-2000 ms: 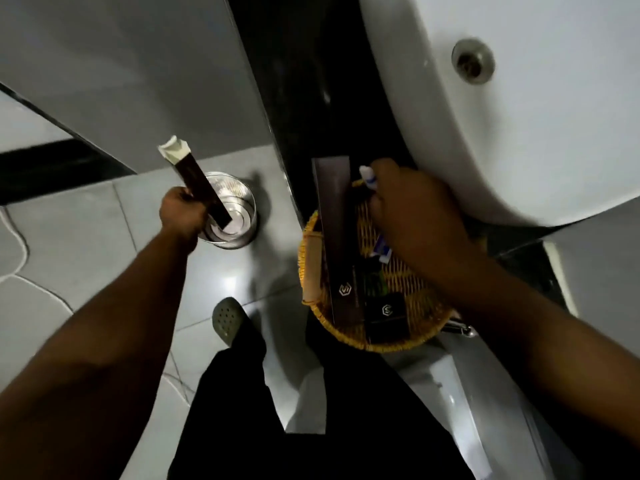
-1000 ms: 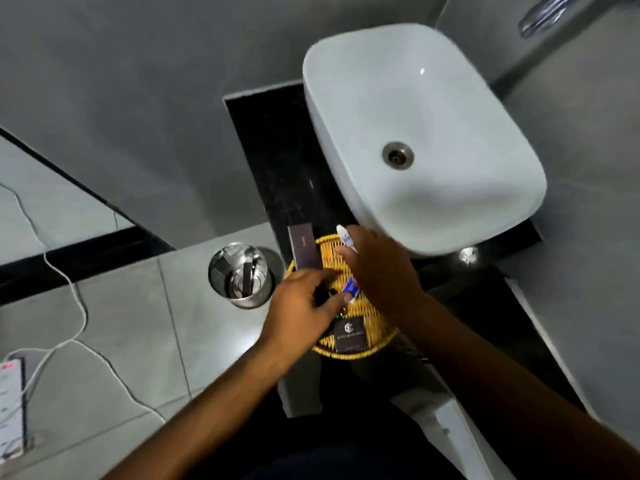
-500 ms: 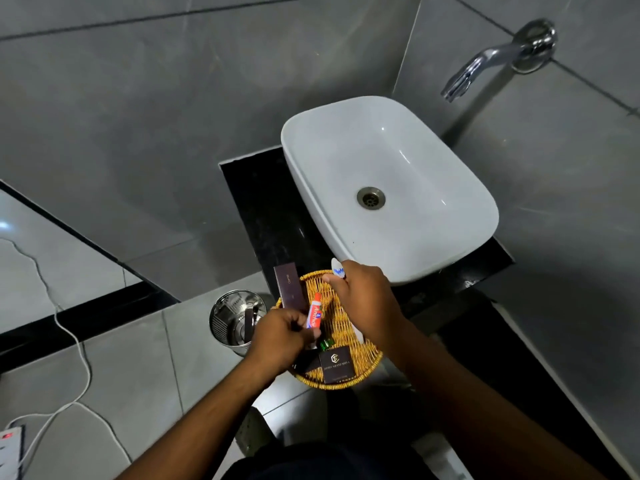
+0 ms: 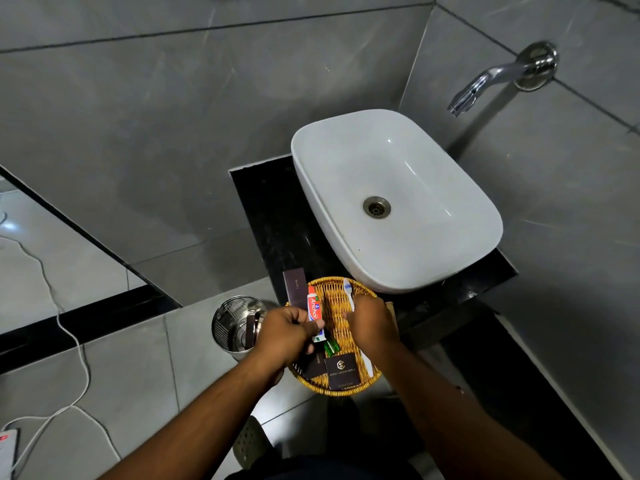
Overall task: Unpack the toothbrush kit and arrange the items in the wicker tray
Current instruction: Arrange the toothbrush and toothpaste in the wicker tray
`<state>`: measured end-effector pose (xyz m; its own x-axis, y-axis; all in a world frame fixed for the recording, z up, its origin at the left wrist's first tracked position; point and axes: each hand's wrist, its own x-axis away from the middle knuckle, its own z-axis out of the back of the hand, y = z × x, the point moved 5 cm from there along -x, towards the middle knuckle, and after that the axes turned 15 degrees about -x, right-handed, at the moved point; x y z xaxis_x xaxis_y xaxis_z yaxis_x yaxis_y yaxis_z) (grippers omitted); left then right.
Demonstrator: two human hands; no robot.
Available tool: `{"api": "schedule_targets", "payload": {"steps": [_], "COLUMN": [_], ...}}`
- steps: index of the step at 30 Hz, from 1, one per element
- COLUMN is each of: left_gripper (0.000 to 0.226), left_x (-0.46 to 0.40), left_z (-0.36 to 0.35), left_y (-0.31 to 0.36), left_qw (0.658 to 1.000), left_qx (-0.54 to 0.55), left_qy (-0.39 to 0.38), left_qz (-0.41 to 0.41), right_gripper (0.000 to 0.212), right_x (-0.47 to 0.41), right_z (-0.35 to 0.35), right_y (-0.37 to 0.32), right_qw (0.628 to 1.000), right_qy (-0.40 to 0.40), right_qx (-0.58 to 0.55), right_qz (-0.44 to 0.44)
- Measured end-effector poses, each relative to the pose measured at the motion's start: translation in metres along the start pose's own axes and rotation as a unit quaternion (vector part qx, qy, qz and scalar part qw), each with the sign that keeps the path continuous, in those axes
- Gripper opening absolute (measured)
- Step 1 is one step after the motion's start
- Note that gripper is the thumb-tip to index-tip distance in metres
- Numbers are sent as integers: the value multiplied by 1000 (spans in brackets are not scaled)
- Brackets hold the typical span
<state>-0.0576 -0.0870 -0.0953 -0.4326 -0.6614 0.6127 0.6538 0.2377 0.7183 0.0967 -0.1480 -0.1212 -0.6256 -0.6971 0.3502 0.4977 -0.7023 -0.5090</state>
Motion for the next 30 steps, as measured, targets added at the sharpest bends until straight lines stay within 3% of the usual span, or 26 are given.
{"api": "schedule_targets", "payload": {"steps": [10, 21, 30], "left_gripper": [14, 12, 18], "left_x": [-3, -3, -5], "left_z": [5, 12, 9], "left_y": [3, 4, 4], "left_qw": [999, 999, 999], "left_qx": [39, 43, 43], "left_qy": [6, 18, 18], "left_qz": [8, -2, 0], "right_gripper": [21, 29, 29], "right_x": [4, 8, 7], "right_z": [-1, 0, -1], "right_y": [-11, -20, -14], "right_qw": [991, 995, 993], "right_qy": [-44, -98, -89], "right_qx": [121, -9, 82], "right_qz": [-23, -18, -2]}}
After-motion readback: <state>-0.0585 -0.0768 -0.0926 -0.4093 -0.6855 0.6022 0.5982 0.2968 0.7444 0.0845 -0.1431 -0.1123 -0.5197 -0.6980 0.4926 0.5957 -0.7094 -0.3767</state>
